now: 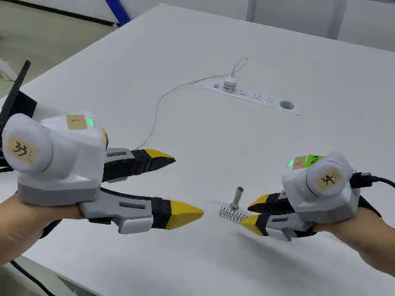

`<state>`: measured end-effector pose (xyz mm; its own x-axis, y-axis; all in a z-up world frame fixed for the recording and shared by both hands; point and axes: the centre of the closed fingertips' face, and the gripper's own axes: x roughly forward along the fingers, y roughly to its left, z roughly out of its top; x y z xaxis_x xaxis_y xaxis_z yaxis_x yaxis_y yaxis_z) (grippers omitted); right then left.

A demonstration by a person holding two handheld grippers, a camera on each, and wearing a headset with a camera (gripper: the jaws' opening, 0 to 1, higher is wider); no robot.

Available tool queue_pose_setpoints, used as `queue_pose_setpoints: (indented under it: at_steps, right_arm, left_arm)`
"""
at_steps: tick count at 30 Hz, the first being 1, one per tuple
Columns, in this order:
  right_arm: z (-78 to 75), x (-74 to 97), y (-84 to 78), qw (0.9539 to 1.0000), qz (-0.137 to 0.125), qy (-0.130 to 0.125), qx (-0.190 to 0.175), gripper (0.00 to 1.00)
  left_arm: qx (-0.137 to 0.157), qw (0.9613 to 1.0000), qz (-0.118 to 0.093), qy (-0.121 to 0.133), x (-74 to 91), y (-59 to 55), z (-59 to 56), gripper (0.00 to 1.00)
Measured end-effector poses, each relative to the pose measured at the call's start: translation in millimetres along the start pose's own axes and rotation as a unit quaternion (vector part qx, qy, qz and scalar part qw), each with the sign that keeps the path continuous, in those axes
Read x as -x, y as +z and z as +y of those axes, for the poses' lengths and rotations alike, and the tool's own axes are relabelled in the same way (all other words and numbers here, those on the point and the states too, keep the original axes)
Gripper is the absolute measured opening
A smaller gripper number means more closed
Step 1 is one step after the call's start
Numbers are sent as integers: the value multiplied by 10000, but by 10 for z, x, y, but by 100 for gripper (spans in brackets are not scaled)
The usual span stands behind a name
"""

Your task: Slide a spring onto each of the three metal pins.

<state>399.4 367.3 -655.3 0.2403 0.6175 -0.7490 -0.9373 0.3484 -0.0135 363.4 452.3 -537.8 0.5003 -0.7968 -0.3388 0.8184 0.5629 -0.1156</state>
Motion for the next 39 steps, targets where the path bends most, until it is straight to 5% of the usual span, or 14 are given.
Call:
queue_pose_setpoints:
  at_steps: [11,22,39]
  right_arm:
    - [-29,-142,-128,9994,337,10,1,17]
    - [-9,-179,-150,9992,371,113,7,15]
    - [70,-169,-131,9989,402,199,-149,11]
  left_arm:
    - [99,9999,38,10,-8,-86,37,63]
    - [152,9999,-41,35,-17,-58,52,62]
    - [76,9998,157,-72,-63,-139,-54,62]
